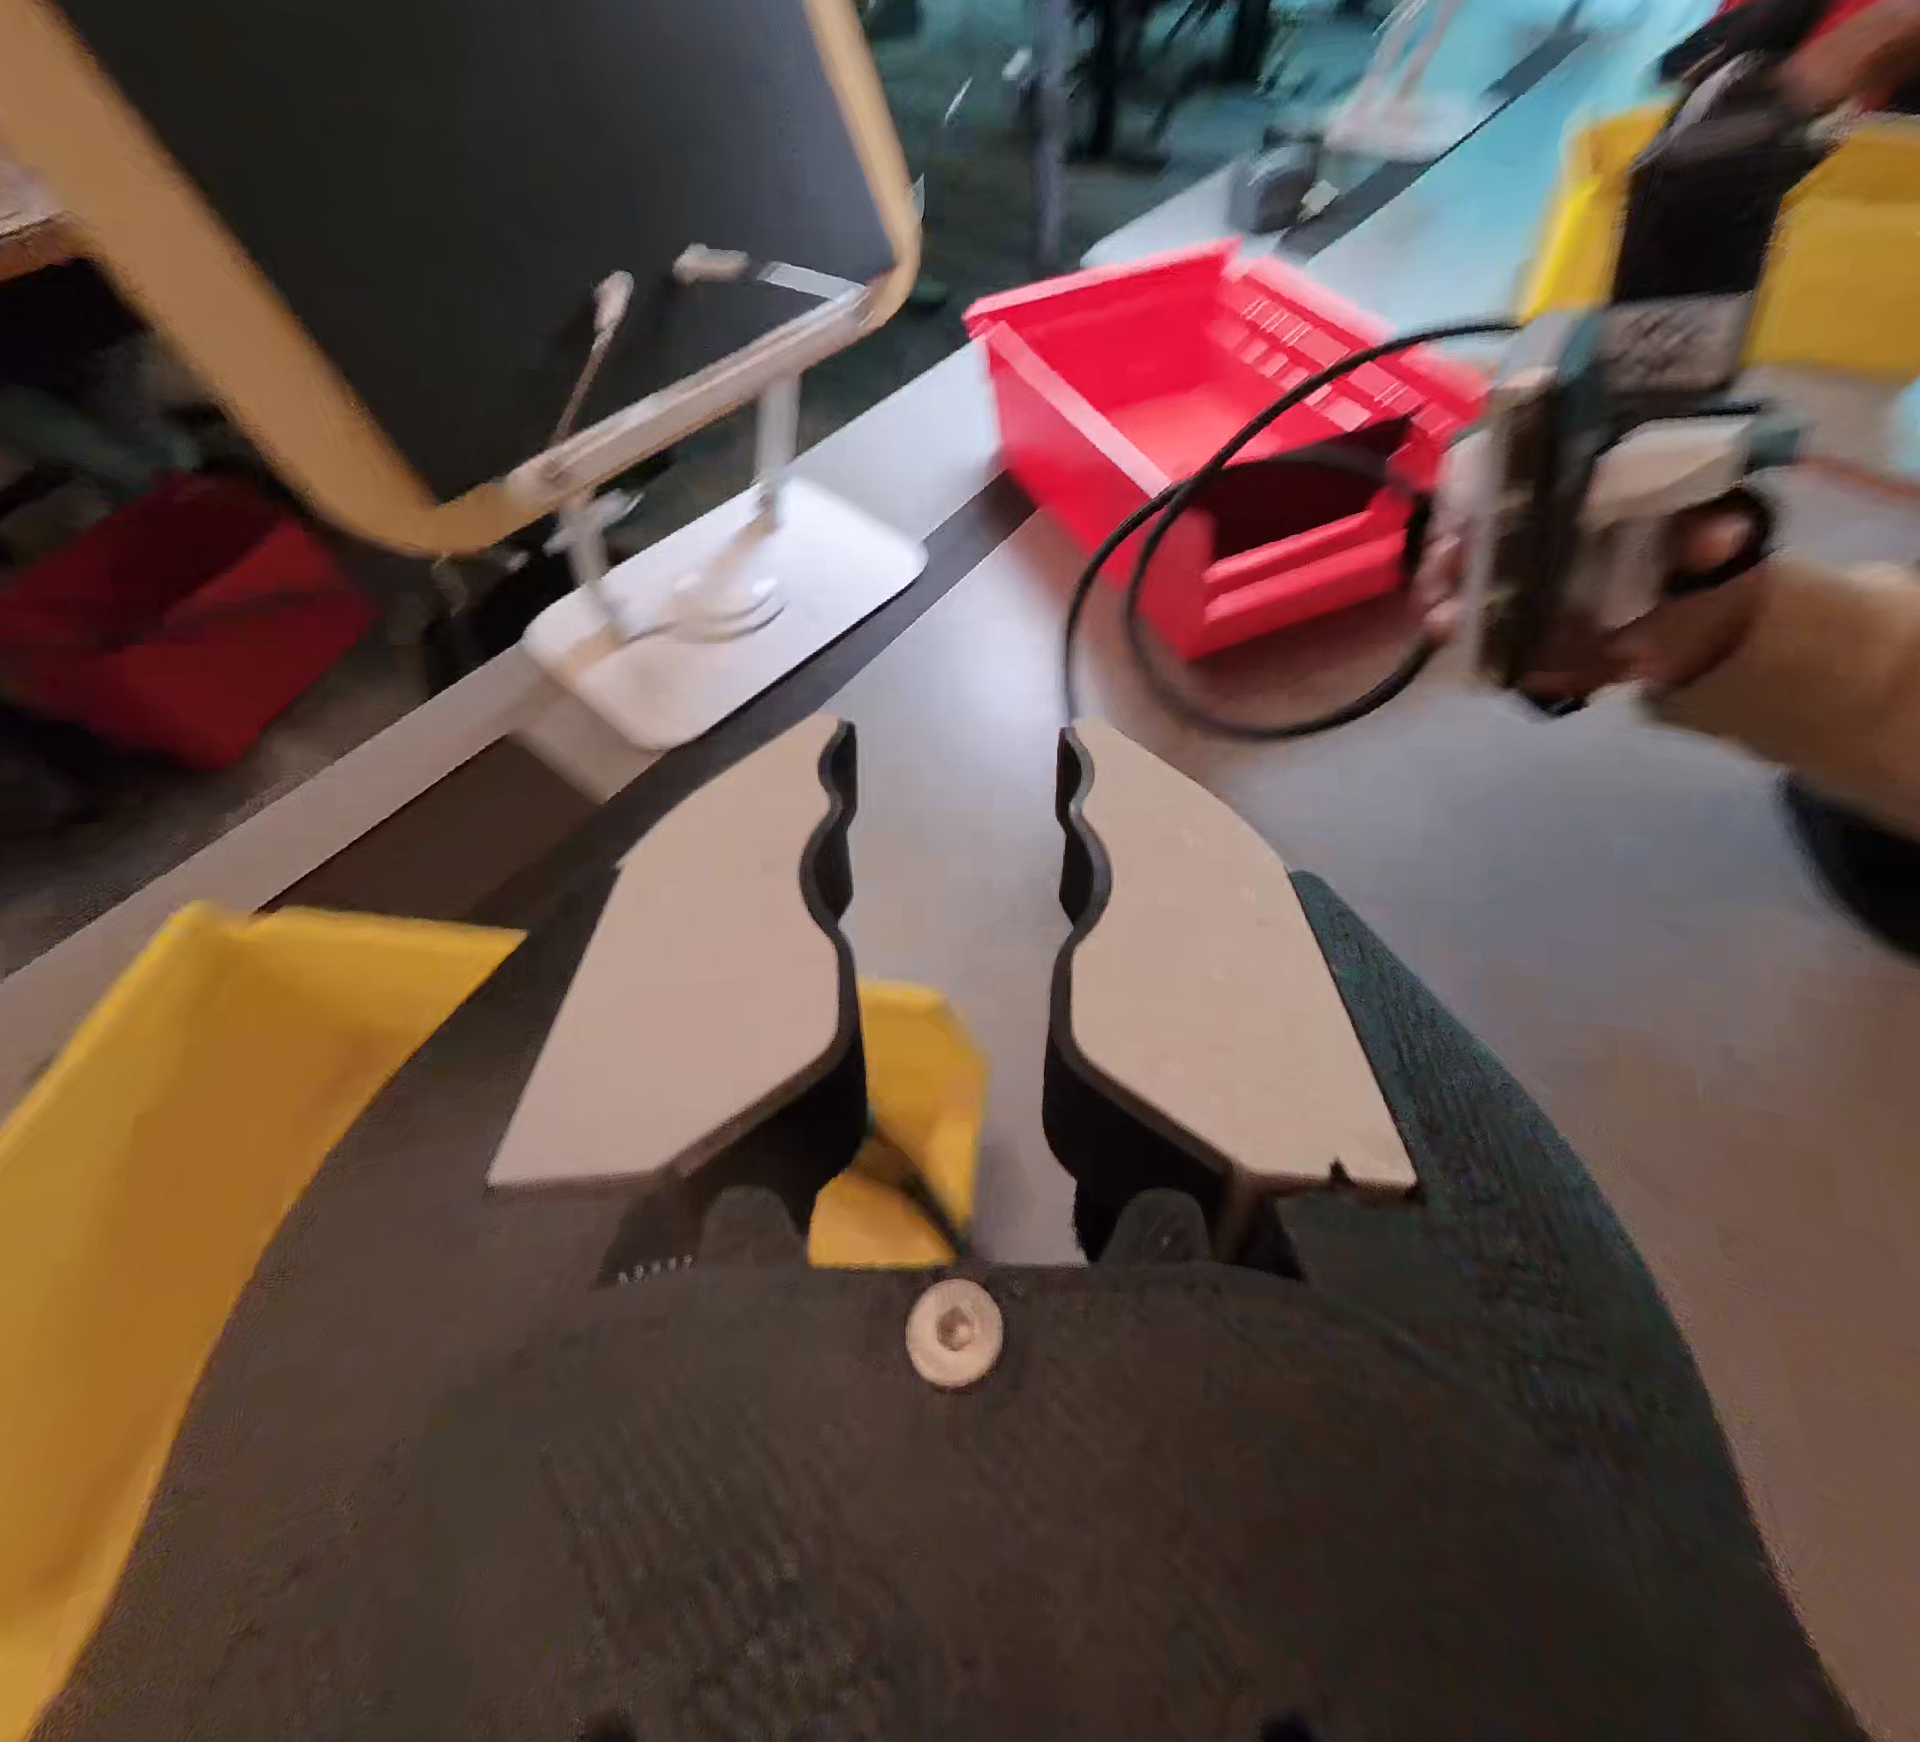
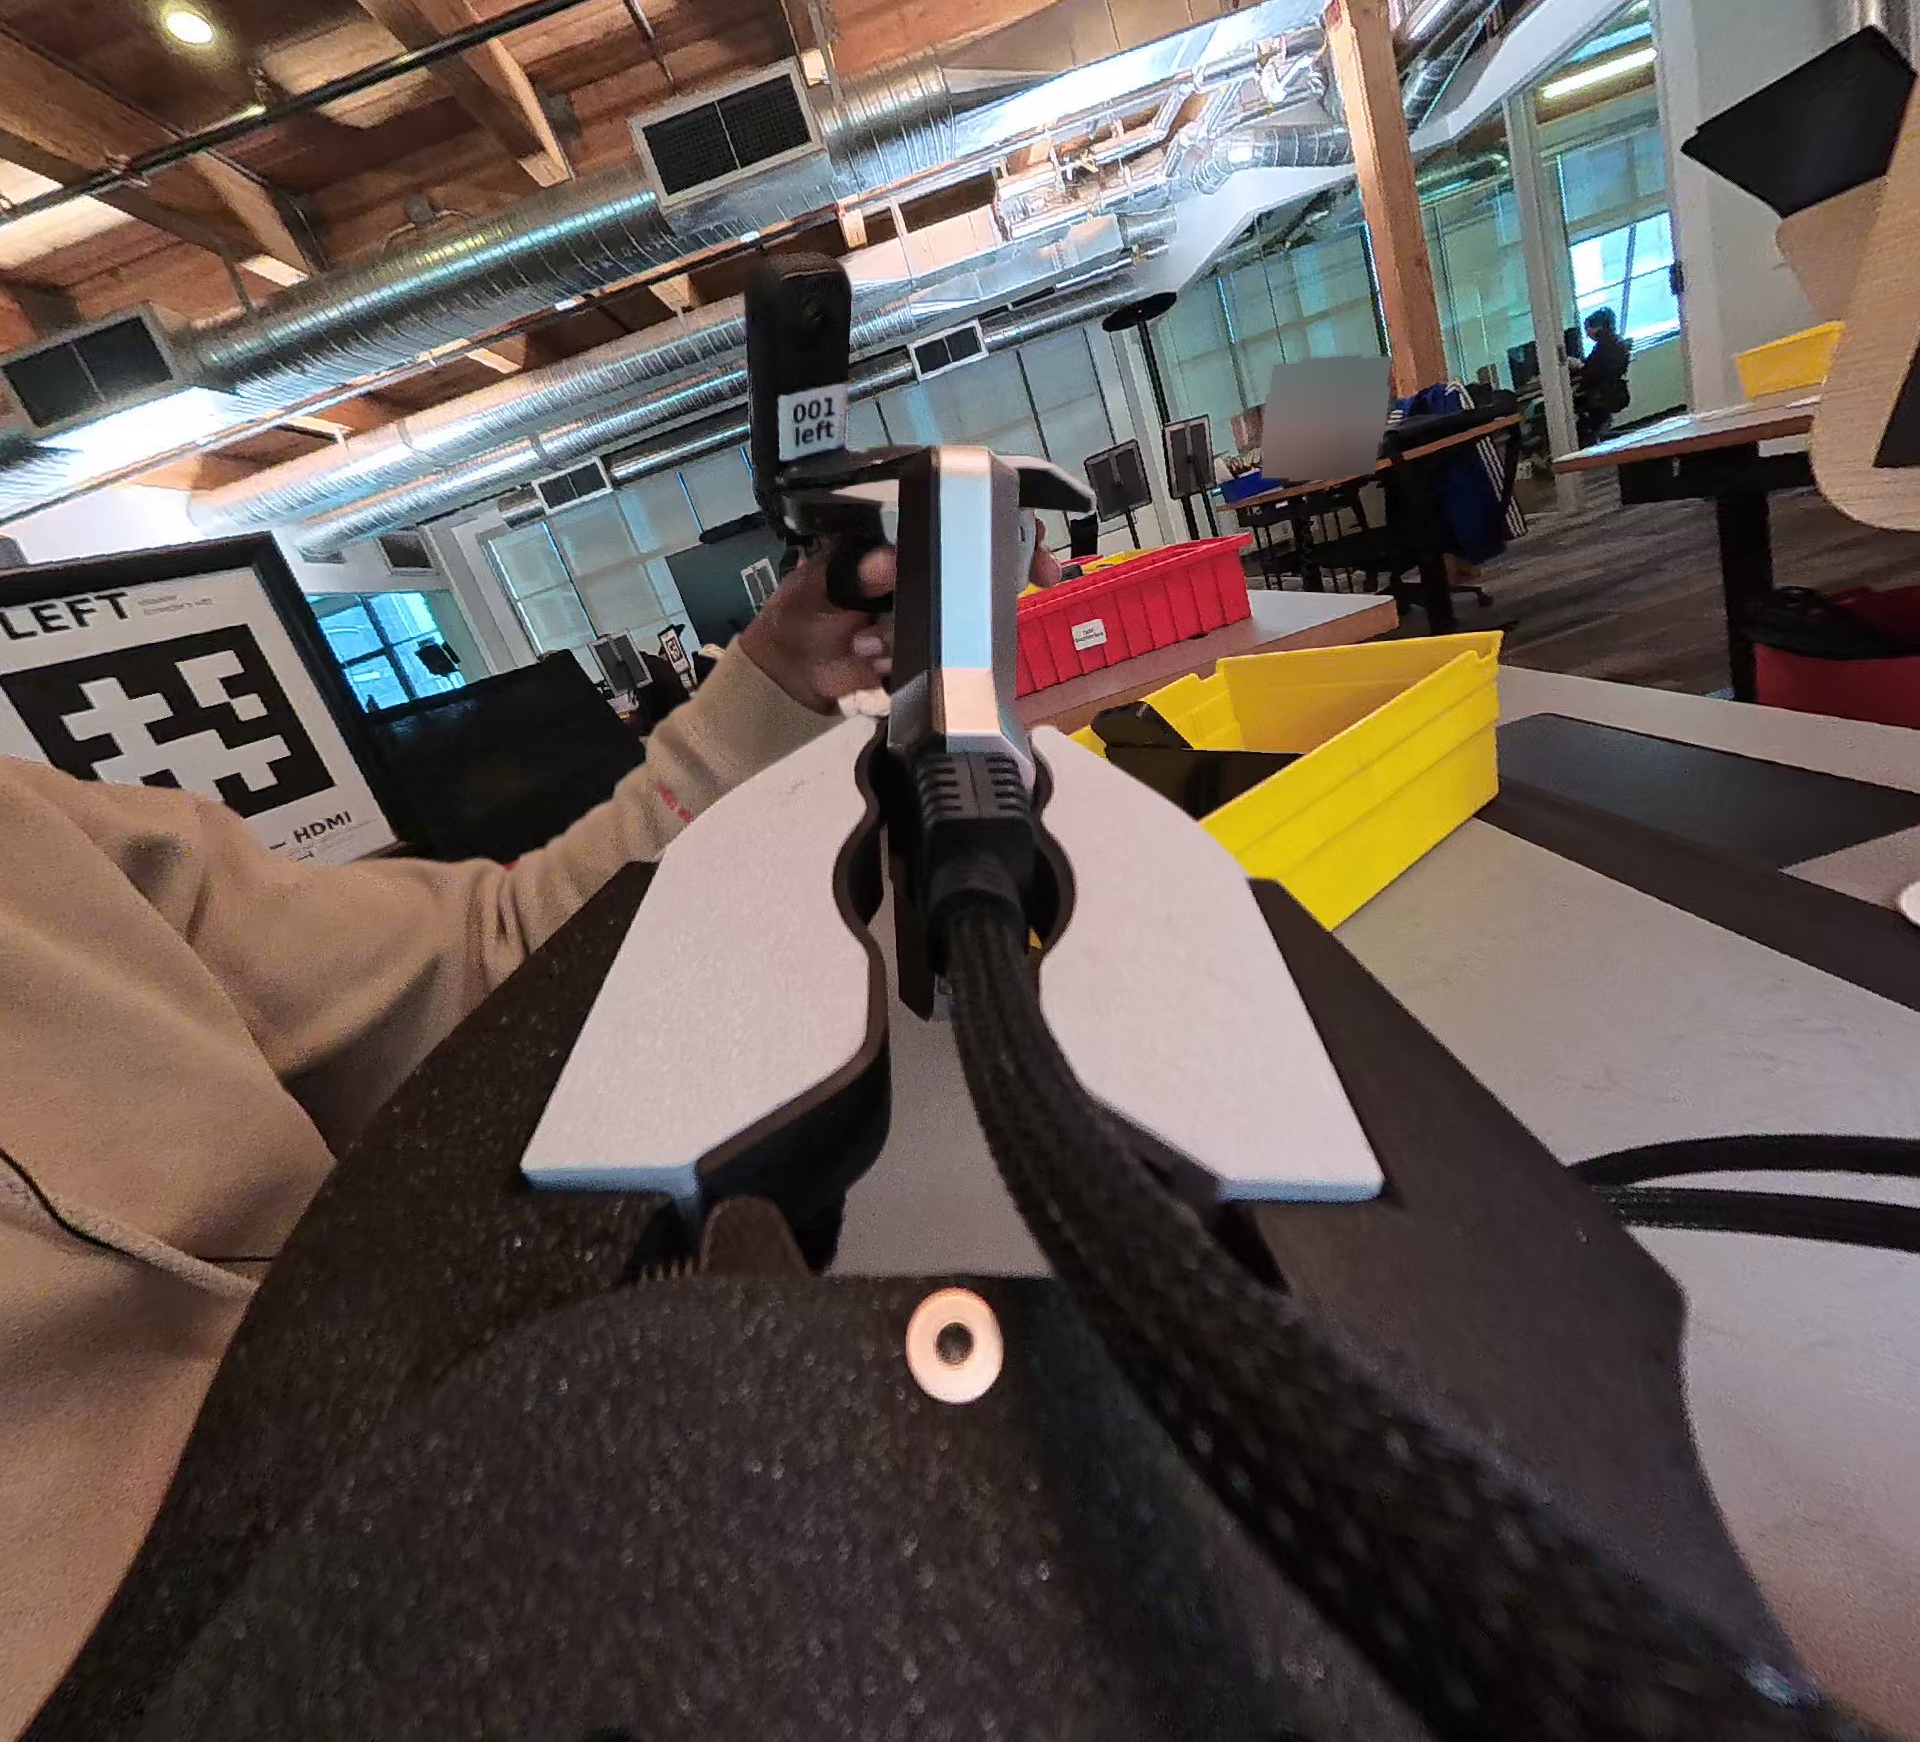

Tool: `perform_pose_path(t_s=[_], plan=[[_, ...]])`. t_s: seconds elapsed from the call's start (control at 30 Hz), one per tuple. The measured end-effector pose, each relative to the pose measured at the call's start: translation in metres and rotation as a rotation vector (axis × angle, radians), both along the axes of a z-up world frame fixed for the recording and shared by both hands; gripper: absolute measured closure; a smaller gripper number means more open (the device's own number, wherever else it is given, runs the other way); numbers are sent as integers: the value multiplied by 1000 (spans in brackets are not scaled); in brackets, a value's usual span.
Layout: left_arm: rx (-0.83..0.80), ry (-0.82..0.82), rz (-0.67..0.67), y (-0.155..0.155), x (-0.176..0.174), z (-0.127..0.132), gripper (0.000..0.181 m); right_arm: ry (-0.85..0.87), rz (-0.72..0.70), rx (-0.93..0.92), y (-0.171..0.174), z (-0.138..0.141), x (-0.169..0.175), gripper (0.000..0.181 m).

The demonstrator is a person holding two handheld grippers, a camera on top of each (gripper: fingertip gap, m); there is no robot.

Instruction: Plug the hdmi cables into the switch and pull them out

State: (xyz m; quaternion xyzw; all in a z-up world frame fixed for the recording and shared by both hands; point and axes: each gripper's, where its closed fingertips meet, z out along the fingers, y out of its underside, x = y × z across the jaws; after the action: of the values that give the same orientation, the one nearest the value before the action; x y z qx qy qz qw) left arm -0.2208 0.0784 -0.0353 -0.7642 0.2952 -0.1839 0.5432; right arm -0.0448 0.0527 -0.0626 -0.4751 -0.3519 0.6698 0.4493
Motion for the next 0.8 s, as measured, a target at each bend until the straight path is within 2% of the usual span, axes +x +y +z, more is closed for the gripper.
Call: perform_pose_path(t_s=[0.1, 0.2, 0.27, 0.33, 0.43, 0.67, 0.8], plan=[[-120, 136, 83, 1, -51, -19, 146, -12, -5, -8, 4, -3, 0, 159], [-295, 295, 116, -6, -91, -62, 146, -26, -6, -12, 6, -6, -2, 159], [-422, 367, 97, -16, -106, -95, 146, -37, -9, -14, 7, -9, -3, 159], [-517, 360, 47, -29, -106, -118, 147, -51, -13, -14, 7, -11, -4, 159], [-590, 359, -21, -44, -97, -138, 148, -62, -17, -14, 8, -14, -4, 159], [-661, 289, -122, -64, -65, -150, 151, -70, -22, -32, 11, -18, -4, 159], [-663, 376, -113, -68, -63, -160, 155, -77, -28, -33, 12, -18, -4, 159]])
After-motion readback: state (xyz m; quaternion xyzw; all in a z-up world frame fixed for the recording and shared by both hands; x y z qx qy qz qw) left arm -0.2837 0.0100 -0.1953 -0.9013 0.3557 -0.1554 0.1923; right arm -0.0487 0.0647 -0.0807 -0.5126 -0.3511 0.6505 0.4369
